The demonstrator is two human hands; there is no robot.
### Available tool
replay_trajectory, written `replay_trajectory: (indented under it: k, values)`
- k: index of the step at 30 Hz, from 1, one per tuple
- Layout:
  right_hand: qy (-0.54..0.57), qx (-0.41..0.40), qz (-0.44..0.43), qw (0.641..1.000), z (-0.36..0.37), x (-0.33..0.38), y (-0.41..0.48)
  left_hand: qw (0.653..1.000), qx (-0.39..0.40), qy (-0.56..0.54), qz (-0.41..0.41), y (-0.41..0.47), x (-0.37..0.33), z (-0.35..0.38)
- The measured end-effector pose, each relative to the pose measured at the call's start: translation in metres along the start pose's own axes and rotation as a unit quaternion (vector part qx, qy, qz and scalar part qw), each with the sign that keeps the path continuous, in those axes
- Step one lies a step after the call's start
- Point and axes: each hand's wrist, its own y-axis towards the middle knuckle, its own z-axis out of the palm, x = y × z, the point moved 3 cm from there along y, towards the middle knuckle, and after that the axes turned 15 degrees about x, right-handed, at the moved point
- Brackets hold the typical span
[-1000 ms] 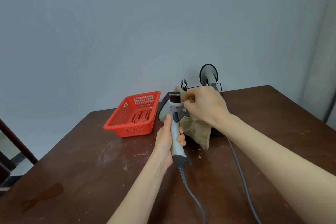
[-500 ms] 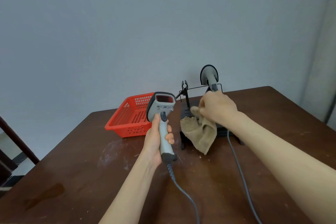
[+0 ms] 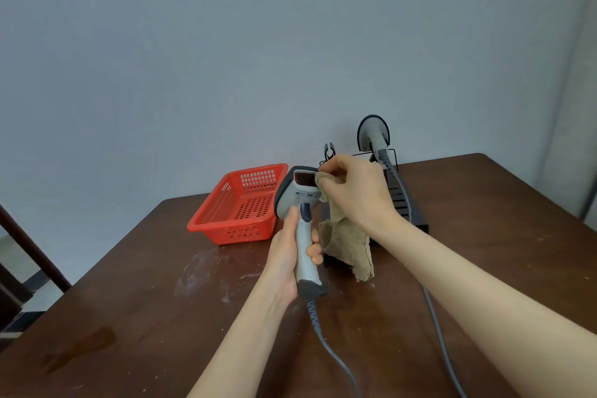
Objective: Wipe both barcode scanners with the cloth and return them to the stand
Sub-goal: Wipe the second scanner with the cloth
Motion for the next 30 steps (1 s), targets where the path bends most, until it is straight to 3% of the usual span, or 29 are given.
replay_trajectory:
  k: [11,20,30]
  values:
    - [0.001,-0.044,-0.061,0.997,-0.005,0.016,-0.003,0.999,0.028,-0.014,-0.013,0.005,0.006,0.008]
    - [-0.058,-0.068,0.014,0.996,-0.018,-0.001,0.0,0.999,0.02,0.026,-0.005,0.003,0.006,0.014]
    - [0.111,-0.004,-0.024,0.994,-0.014,0.012,-0.006,1.0,0.005,0.028,-0.011,0.003,0.009,0.013]
